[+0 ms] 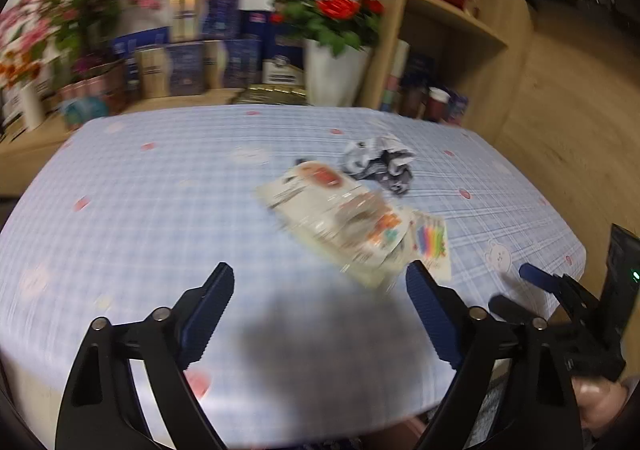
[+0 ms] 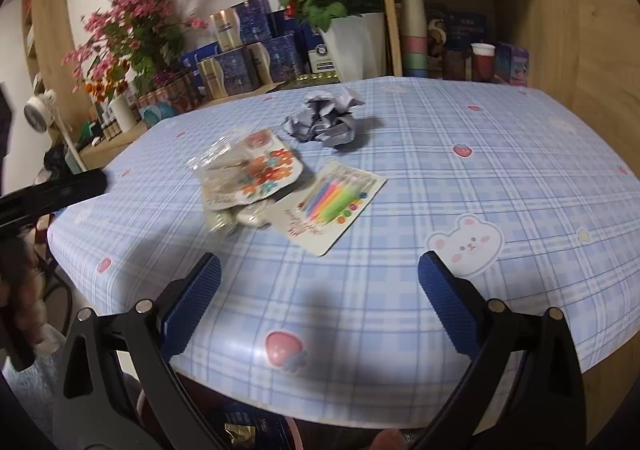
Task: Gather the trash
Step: 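Move both tools back over the table toward the remaining trash, then grasp the small clear plastic bag with the left tool while the right tool grasps the flower-printed package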
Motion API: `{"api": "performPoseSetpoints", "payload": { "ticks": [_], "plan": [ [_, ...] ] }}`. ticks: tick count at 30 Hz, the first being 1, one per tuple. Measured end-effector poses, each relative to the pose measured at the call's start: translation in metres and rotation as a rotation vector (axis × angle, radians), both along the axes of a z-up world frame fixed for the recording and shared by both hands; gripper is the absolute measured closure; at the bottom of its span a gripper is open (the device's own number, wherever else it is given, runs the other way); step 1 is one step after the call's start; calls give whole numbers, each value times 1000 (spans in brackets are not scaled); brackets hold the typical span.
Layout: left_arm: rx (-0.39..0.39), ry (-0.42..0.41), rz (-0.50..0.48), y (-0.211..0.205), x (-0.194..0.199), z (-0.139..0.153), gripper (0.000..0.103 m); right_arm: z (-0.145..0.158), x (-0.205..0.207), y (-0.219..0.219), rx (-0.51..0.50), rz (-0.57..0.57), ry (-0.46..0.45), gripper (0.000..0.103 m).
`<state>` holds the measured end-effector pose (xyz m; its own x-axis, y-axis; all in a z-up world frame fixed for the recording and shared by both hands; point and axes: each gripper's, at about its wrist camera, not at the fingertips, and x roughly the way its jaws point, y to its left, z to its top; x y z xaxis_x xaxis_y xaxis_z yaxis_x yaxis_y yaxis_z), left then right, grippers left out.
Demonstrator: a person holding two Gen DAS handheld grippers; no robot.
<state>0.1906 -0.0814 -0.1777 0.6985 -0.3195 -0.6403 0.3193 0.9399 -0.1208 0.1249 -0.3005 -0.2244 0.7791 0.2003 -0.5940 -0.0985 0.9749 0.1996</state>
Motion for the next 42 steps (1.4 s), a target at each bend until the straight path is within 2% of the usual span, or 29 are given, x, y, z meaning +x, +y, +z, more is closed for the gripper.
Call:
{"api": "performPoseSetpoints", "payload": {
  "ticks": [5,10,11,12,13,15,21,27,33,39,42],
  "plan": [
    [56,50,-81,-45,54,-13,30,-2,6,-16,28,-26,9,6],
    [146,73,-121,-69,81,-32,34,-7,8,-32,51,-54,26,6],
    [165,77,-127,-73,84,-35,41,-9,8,-34,54,-58,32,6],
    [184,84,-134,-76,86,-38,58,-9,8,-36,55,-60,36,6],
    [197,86,-130,-77,87,-39,62,-10,9,-38,55,-60,40,6],
    [165,83,-131,-73,85,-37,78,-9,10,-38,49,-56,42,6],
    [53,70,-128,-45,67,-17,89,-1,17,-33,27,-13,37,6],
    [-33,50,-69,4,47,1,92,14,38,-10,-12,92,37,6],
    [-108,44,12,56,30,8,92,28,74,25,-58,213,52,6],
    [-142,60,106,100,8,0,92,25,127,67,-148,333,113,6],
    [-168,61,141,119,-8,-3,92,19,155,81,-152,357,165,6]
  ]
}}
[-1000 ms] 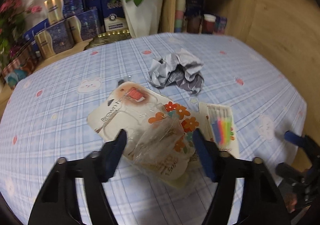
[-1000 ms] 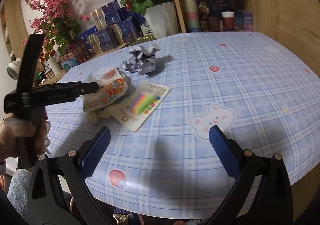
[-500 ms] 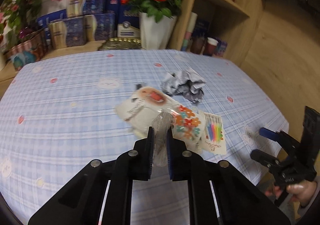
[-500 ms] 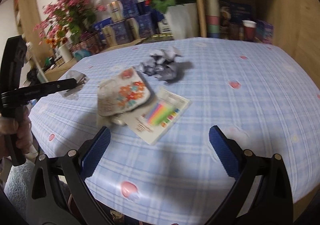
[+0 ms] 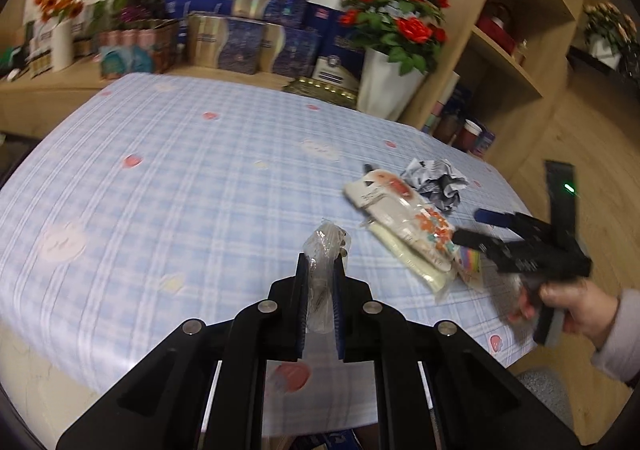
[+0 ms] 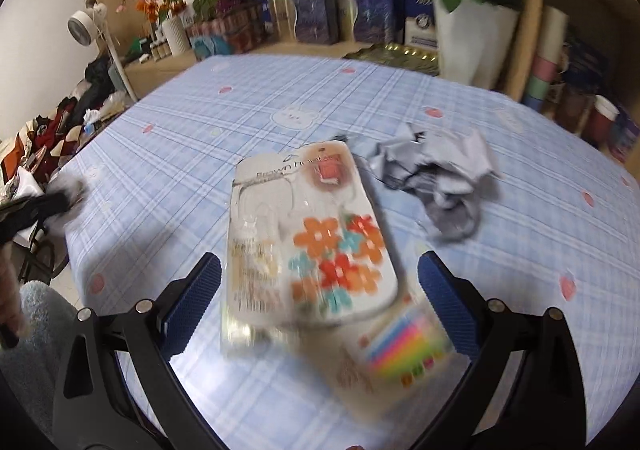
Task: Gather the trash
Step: 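Grasp the small clear plastic bag with the left tool while the right tool grasps the flower-printed package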
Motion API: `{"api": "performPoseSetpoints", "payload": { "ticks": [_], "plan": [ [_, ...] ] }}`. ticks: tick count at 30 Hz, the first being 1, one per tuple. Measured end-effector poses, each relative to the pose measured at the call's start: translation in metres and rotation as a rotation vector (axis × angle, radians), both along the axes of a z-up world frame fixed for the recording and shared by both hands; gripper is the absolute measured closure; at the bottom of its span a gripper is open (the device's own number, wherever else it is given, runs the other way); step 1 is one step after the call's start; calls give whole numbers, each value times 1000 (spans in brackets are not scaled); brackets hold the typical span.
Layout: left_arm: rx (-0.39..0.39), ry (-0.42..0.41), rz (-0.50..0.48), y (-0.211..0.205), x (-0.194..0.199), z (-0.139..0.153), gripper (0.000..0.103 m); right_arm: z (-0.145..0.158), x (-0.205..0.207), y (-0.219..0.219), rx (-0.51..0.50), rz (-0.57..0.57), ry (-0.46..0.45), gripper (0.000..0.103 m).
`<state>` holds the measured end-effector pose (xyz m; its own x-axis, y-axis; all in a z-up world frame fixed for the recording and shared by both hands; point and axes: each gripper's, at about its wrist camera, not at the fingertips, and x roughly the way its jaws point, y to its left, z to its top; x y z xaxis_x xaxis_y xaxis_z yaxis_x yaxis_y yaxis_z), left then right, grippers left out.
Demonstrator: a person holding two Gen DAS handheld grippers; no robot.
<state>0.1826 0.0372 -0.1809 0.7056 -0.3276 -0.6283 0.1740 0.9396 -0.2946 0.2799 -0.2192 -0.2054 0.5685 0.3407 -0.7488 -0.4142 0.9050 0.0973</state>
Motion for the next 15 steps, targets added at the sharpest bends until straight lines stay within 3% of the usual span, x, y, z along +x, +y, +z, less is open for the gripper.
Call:
{"api": "performPoseSetpoints", "payload": {
  "ticks": [7,15],
  "plan": [
    [-3,-11,33,22,-24,-6,92,-17,45,19,-15,-11,101,6],
    [-46,-1,45,32,-34,-12,92,-33,62,32,-16,-2,206,5]
  ]
}}
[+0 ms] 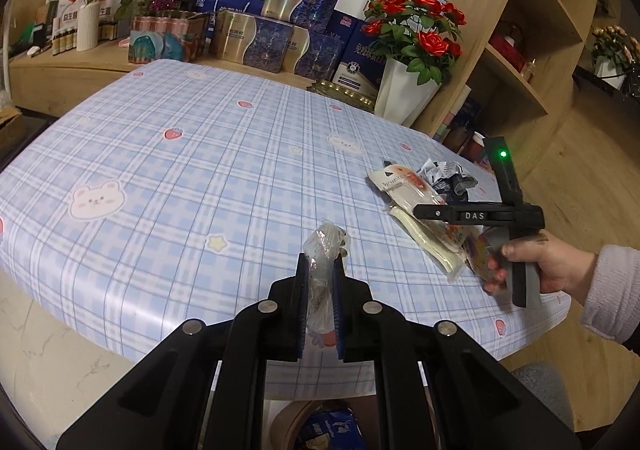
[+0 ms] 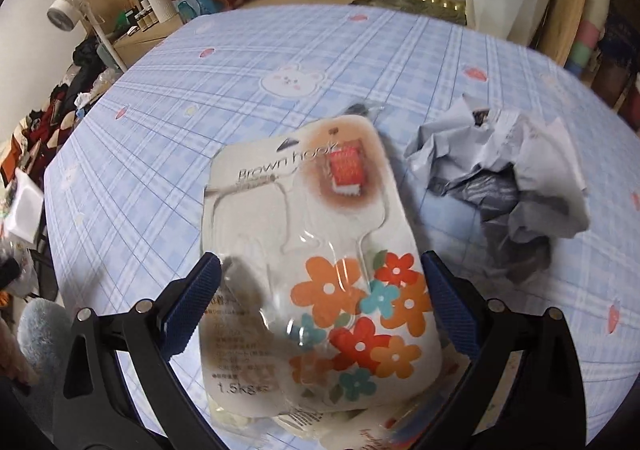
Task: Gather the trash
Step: 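Grasp the small clear plastic bag with the left tool while the right tool grasps the flower-printed package, then lift the flower-printed package off the table with the right tool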
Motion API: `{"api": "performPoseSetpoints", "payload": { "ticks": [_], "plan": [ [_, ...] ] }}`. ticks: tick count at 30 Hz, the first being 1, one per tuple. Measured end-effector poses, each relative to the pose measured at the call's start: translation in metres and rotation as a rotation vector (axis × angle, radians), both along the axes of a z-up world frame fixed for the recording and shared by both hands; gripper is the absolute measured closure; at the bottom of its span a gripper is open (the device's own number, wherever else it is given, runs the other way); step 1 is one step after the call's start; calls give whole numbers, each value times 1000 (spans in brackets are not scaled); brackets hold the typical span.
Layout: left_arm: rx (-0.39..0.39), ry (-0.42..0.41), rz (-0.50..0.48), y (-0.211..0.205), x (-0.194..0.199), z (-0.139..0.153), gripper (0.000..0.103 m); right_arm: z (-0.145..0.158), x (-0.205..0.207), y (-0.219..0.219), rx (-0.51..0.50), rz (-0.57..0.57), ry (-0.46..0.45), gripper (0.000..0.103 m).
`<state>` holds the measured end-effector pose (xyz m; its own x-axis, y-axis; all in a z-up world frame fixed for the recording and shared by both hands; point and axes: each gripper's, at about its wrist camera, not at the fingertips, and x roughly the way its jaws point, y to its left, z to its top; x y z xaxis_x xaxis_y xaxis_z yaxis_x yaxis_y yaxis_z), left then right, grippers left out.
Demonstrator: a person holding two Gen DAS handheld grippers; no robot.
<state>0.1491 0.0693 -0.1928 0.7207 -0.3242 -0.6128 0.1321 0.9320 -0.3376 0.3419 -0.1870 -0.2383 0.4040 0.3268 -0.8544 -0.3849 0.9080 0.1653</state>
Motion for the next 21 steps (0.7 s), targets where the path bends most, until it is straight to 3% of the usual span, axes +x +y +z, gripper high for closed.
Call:
{"api": "performPoseSetpoints", "payload": {
  "ticks": [6,11,17,21],
  "plan": [
    [-18,6,-2,0,-6,-3,92,7,-2,-10,70,-32,5,18],
    [-23,-2,-3,0,-11,0,92,31,-20,-9,54,-28,-105,22],
    [-19,-17,-10,-5,-20,6,92,52,-44,1,-17,0,-217,24],
    [-18,-26,-11,-6,-27,10,92,64,-63,13,-131,47,-309,24]
  ]
}}
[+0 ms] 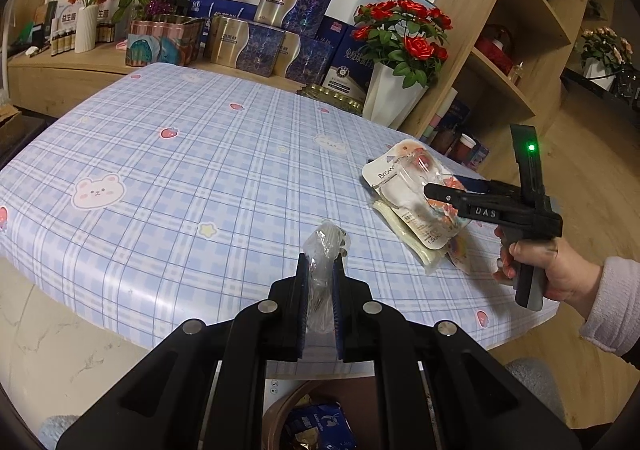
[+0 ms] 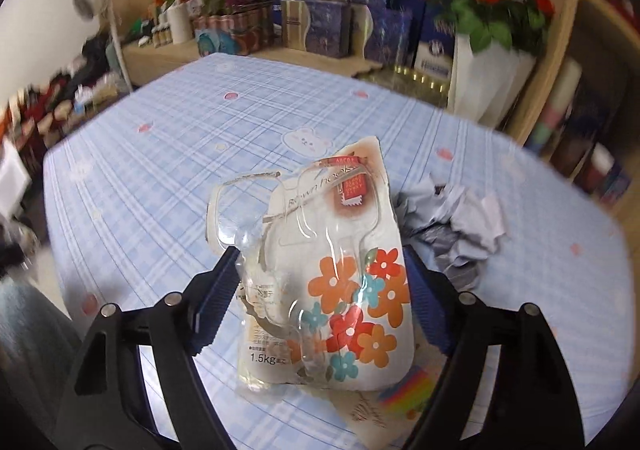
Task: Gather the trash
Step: 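Lift the flower-printed package off the table with the right tool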
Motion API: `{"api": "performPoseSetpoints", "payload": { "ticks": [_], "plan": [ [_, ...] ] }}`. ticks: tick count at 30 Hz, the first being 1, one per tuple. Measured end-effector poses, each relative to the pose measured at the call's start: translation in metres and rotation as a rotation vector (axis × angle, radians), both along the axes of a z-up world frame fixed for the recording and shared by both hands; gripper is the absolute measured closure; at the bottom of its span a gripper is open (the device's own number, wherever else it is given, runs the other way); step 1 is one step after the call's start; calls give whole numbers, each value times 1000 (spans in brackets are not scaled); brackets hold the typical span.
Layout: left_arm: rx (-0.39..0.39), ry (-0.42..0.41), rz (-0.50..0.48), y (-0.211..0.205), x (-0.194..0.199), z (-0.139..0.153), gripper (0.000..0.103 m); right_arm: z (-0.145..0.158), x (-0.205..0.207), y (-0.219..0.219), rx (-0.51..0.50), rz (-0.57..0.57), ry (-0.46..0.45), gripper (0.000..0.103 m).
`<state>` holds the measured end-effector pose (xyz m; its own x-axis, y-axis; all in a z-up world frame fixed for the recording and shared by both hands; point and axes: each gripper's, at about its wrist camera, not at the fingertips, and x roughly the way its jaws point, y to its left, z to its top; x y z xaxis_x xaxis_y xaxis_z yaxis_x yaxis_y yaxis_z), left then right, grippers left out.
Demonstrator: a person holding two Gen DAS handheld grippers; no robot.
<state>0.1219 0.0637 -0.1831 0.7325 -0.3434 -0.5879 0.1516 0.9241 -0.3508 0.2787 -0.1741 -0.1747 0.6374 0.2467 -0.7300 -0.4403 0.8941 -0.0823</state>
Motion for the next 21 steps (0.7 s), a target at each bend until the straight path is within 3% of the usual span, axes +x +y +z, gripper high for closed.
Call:
{"api": "performPoseSetpoints", "payload": {
  "ticks": [3,7,21],
  "plan": [
    [-2,-7,2,0,-6,3,92,9,-15,6,-67,27,-62,25],
    [-6,-19,0,1,-12,7,92,23,-29,7,-73,44,-108,25],
    [-8,-63,-17,2,-38,27,92,66,-102,2,49,92,-177,25]
  ]
}}
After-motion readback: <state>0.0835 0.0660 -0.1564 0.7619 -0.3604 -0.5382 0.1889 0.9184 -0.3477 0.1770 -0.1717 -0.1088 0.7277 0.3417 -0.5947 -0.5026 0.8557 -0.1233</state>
